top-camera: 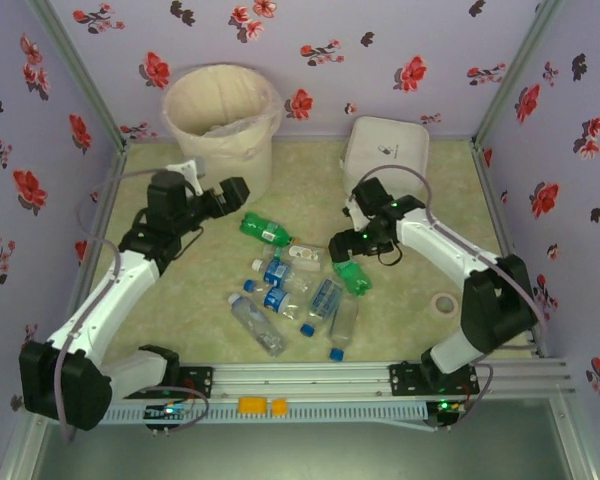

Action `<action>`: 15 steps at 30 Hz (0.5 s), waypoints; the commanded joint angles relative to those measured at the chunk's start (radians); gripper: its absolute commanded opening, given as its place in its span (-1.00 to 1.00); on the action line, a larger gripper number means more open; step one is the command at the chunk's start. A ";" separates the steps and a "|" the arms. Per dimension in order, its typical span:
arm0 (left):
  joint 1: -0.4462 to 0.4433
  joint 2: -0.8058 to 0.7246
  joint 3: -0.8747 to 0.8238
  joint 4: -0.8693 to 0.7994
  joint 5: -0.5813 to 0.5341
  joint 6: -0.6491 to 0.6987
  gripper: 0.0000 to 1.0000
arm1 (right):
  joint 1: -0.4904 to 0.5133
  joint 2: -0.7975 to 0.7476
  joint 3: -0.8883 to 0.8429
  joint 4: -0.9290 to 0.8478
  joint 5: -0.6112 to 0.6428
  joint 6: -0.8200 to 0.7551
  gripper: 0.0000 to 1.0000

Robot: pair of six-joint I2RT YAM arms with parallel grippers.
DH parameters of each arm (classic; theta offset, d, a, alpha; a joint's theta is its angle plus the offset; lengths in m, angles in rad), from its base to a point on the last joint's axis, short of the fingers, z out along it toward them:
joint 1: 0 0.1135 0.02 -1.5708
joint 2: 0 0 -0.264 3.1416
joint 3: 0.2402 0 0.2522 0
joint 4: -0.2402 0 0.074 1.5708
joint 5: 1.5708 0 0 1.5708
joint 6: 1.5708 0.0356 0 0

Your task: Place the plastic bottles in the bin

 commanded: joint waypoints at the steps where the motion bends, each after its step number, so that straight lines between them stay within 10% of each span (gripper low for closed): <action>1: -0.071 0.010 -0.046 0.134 -0.085 -0.148 1.00 | 0.013 0.046 0.028 -0.035 0.045 -0.025 0.80; 15: -0.155 0.167 0.029 0.066 -0.170 -0.225 1.00 | 0.021 0.160 -0.053 0.067 0.077 0.012 0.55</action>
